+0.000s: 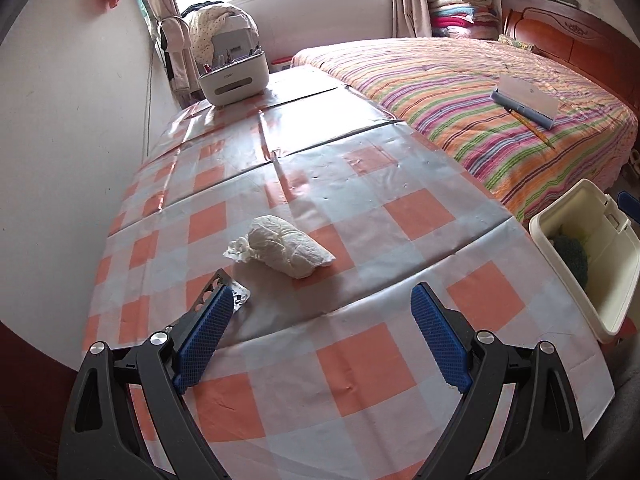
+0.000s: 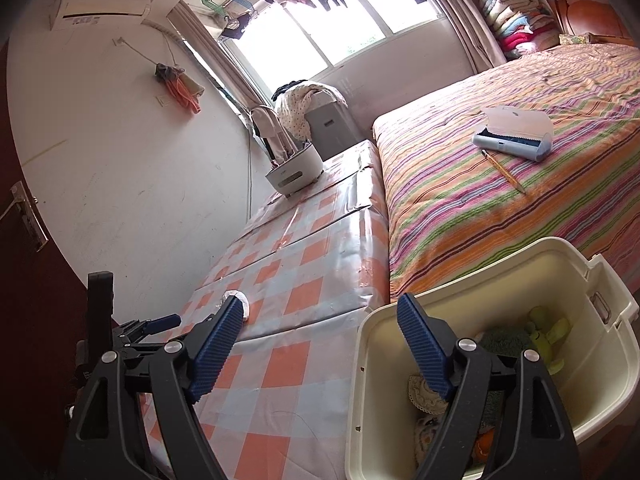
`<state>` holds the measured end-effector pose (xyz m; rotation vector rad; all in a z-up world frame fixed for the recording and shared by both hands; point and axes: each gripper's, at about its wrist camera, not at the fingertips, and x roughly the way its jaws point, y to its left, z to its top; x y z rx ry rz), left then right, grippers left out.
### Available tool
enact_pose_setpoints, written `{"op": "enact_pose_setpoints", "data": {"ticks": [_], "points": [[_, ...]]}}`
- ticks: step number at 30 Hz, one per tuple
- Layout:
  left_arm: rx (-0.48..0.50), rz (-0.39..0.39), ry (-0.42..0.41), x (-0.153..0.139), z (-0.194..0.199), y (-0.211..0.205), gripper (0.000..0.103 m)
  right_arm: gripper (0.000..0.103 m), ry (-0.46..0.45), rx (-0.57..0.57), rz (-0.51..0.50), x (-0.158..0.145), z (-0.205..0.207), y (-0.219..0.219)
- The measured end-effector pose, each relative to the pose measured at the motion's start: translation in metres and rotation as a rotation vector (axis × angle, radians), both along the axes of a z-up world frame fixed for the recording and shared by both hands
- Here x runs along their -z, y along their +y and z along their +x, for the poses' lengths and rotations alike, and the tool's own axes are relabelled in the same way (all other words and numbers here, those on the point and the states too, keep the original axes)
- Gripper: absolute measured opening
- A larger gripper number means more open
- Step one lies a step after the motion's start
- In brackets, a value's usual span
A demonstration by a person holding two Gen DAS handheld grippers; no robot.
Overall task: Collect trash
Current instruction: 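Move both open tools back to the blister pack and white tissue on the table, then grasp the silver blister pack with the left tool while the right tool grasps the tissue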
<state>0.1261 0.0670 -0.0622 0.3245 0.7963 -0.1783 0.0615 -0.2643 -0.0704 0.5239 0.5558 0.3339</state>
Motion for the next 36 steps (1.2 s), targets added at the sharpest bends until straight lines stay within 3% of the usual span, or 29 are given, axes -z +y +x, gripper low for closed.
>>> {"op": "enact_pose_setpoints", "data": {"ticks": [3,5,11,20,28,30,32,36], "points": [[0.031,0.017,0.014,-0.002,0.008,0.028,0.089,0.077,0.005,-0.019,-0.006,0.001,0.003,0.01],[0.062,0.018,0.065,0.003,0.016,0.045,0.089,0.077,0.01,-0.032,-0.009,0.003,0.006,0.017],[0.148,0.021,0.162,0.025,0.03,0.06,0.088,0.077,0.02,-0.069,-0.016,0.005,0.011,0.037],[0.076,-0.047,0.196,0.034,0.058,0.089,0.088,0.077,0.03,-0.108,-0.017,0.009,0.019,0.054],[0.097,-0.056,0.253,0.045,0.066,0.092,0.087,0.077,0.049,-0.117,-0.013,0.012,0.026,0.062],[0.099,-0.073,0.271,0.047,0.067,0.093,0.074,0.077,0.052,-0.122,-0.012,0.013,0.027,0.065],[0.096,-0.087,0.297,0.051,0.069,0.095,0.054,0.077,0.056,-0.128,-0.01,0.014,0.031,0.069],[0.078,-0.103,0.308,0.055,0.069,0.097,0.05,0.077,0.061,-0.143,-0.024,0.012,0.042,0.079]]}}
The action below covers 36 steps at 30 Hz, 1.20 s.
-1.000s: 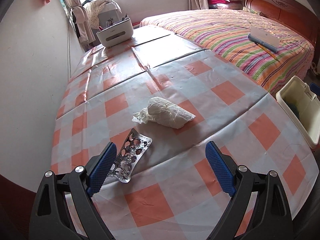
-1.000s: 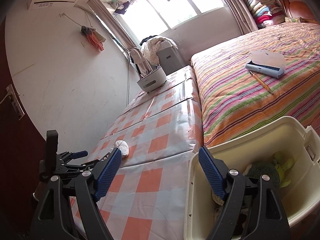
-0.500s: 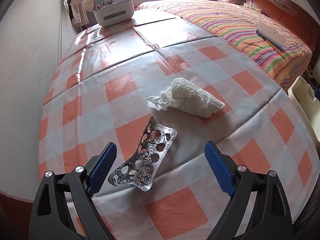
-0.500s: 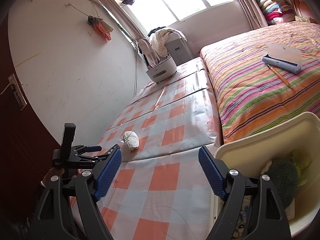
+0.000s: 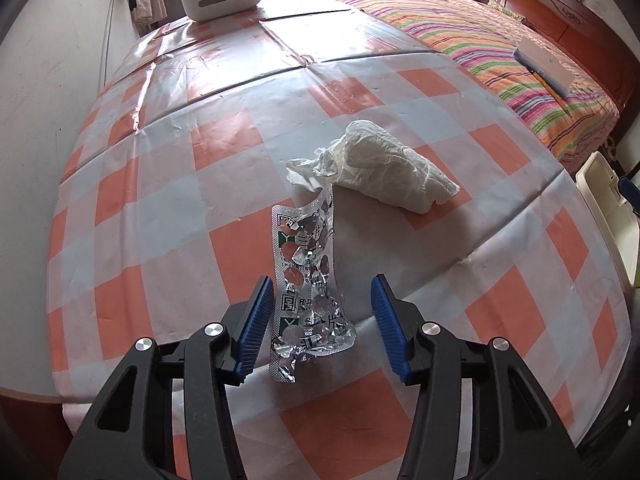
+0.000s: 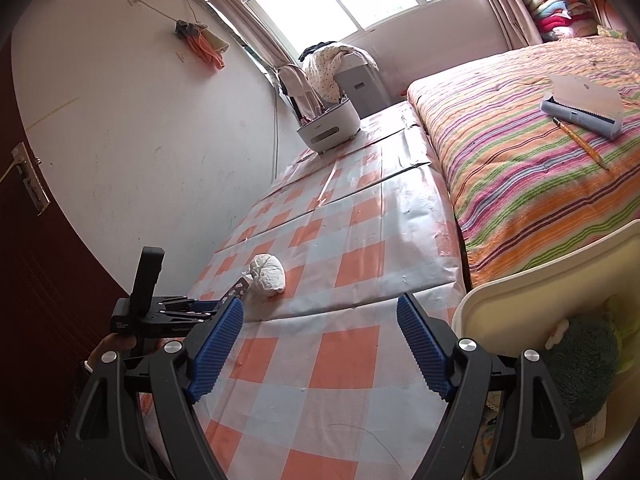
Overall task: Collect trash
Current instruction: 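Grasp the silver blister pack with the left tool while the right tool grasps the tissue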
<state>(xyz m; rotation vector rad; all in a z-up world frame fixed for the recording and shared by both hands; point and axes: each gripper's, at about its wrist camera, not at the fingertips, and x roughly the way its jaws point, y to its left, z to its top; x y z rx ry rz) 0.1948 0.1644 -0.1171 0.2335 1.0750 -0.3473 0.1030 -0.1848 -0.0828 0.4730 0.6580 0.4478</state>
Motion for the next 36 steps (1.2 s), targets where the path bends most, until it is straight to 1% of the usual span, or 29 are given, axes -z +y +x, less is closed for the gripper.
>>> {"op": "enact_pose_setpoints", "data": {"ticks": [3,6,7,11,19,25,29,31,33,35,36], "points": [[-0.007,0.0,-0.004,0.0,-0.002,-0.001,0.048,0.077,-0.012,-0.023,-0.03,-0.006,0.013,0.014],[-0.025,-0.002,-0.009,-0.001,-0.001,-0.001,0.037,0.077,-0.02,-0.065,-0.067,-0.01,0.029,0.033],[-0.034,-0.006,-0.007,-0.001,-0.001,-0.001,0.035,0.077,-0.021,-0.078,-0.082,-0.011,0.034,0.04],[-0.08,-0.037,-0.003,-0.002,0.0,0.003,0.034,0.077,-0.013,-0.13,-0.149,-0.011,0.059,0.068],[-0.187,-0.031,-0.034,-0.004,-0.006,0.01,0.033,0.077,0.034,-0.245,-0.314,0.008,0.104,0.128],[-0.268,-0.066,-0.072,-0.015,-0.014,0.024,0.033,0.077,0.051,-0.324,-0.414,0.019,0.125,0.167],[-0.298,-0.081,-0.098,-0.024,-0.02,0.03,0.033,0.076,0.054,-0.357,-0.489,0.025,0.13,0.186],[-0.303,-0.092,-0.102,-0.027,-0.022,0.032,0.033,0.074,0.066,-0.372,-0.505,0.03,0.132,0.192],[-0.309,-0.088,-0.109,-0.028,-0.024,0.032,0.033,0.067,0.084,-0.383,-0.524,0.035,0.136,0.198],[-0.304,-0.086,-0.109,-0.029,-0.025,0.031,0.033,0.058,0.091,-0.395,-0.551,0.04,0.138,0.202],[-0.302,-0.087,-0.112,-0.03,-0.027,0.03,0.033,0.056,0.096,-0.398,-0.562,0.043,0.138,0.204]]}}
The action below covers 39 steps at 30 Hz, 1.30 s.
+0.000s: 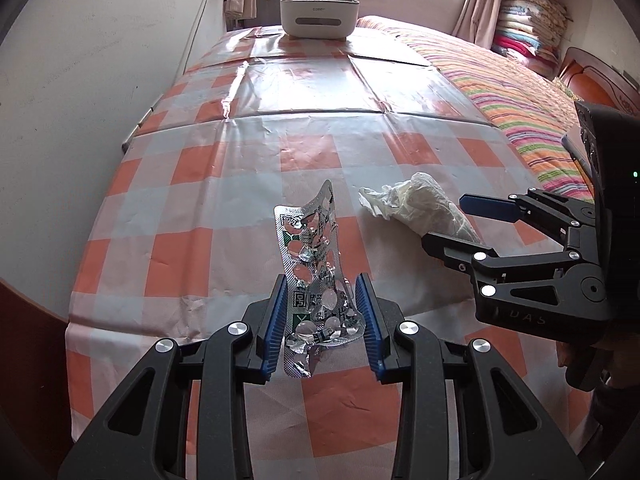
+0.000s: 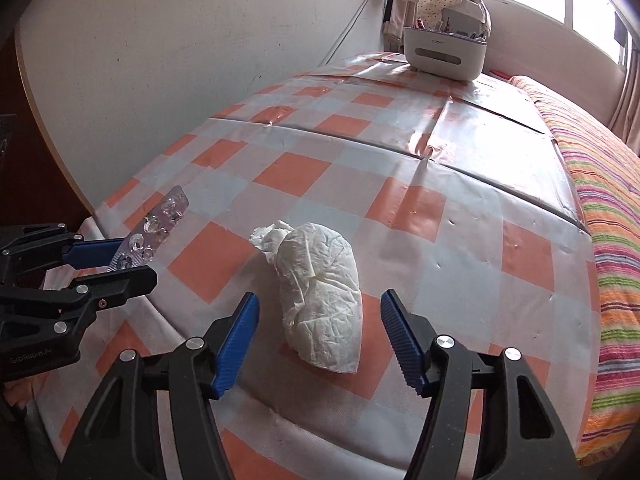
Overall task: Collect trash
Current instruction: 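Grasp the silver blister pack with the left tool while the right tool grasps the tissue, then carry the blister pack with the left tool while the right tool carries the tissue to the bin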
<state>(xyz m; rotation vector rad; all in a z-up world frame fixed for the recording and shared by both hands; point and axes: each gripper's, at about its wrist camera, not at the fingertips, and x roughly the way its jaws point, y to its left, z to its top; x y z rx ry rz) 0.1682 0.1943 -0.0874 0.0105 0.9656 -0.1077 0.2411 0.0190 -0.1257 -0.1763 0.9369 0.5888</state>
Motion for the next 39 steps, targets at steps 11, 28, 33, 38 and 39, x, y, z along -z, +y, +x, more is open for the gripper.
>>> {"op": "enact_pose_setpoints", "data": {"ticks": [11,28,33,38,39], "points": [[0.01,0.016,-0.042,-0.01,-0.012,-0.02,0.033,0.017,-0.039,0.028,0.0,-0.005,-0.011,-0.013],[0.127,0.044,-0.085,-0.02,-0.026,-0.078,0.033,0.017,-0.118,0.132,0.091,-0.037,-0.052,-0.086],[0.181,0.027,-0.084,-0.019,-0.027,-0.107,0.033,0.017,-0.122,0.175,0.113,-0.04,-0.062,-0.117],[0.235,0.017,-0.083,-0.018,-0.03,-0.139,0.033,0.017,-0.138,0.215,0.13,-0.045,-0.075,-0.144],[0.248,0.016,-0.081,-0.017,-0.031,-0.145,0.033,0.017,-0.142,0.222,0.134,-0.046,-0.078,-0.149]]}}
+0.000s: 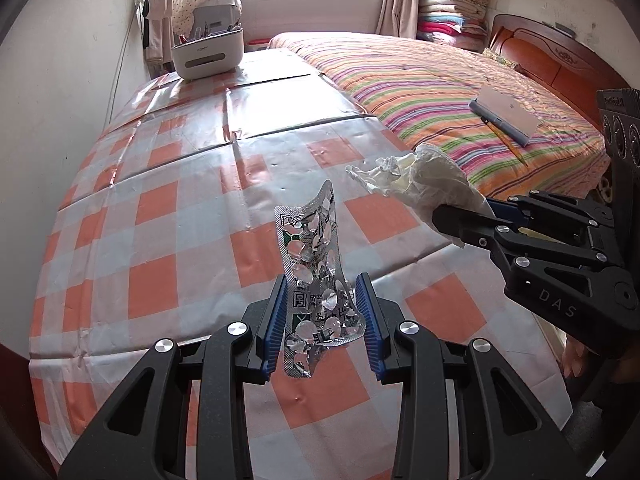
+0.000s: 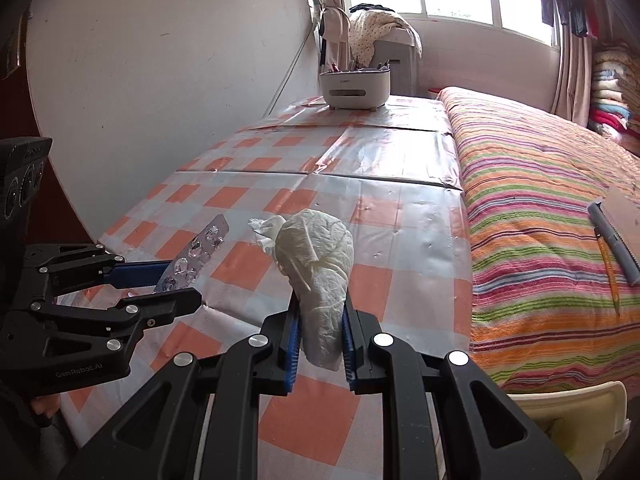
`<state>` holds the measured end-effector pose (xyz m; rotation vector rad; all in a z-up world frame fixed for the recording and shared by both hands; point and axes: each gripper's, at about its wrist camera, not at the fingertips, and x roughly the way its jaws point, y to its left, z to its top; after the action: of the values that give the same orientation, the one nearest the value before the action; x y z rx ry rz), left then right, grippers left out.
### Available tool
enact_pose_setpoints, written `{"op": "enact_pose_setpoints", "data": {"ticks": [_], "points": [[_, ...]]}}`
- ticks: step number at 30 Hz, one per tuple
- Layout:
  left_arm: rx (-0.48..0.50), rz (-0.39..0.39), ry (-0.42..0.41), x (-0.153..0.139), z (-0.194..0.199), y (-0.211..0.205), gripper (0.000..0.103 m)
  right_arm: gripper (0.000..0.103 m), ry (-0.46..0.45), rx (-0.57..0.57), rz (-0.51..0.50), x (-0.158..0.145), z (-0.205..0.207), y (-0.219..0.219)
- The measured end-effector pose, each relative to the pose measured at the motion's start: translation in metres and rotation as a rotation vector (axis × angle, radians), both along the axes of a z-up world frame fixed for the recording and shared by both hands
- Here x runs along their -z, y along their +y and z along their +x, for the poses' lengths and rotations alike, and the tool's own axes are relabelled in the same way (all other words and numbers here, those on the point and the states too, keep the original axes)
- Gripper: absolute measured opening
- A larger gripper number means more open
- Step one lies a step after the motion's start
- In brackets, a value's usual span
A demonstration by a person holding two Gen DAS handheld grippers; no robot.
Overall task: Collect trash
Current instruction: 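Carry the blister pack with the left tool while the right tool carries the tissue to the bin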
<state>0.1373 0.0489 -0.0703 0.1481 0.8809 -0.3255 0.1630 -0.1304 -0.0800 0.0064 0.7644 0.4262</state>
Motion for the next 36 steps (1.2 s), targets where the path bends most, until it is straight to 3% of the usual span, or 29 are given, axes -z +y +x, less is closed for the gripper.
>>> {"op": "enact_pose_setpoints", "data": {"ticks": [23,36], "points": [[0.192,0.003,0.0,0.006,-0.019,-0.121,0.033,0.017,-0.034,0.251,0.092,-0.005,-0.054,-0.123],[0.252,0.011,-0.009,0.008,-0.04,-0.153,0.034,0.017,-0.106,0.427,0.014,-0.003,-0.093,-0.162]]}}
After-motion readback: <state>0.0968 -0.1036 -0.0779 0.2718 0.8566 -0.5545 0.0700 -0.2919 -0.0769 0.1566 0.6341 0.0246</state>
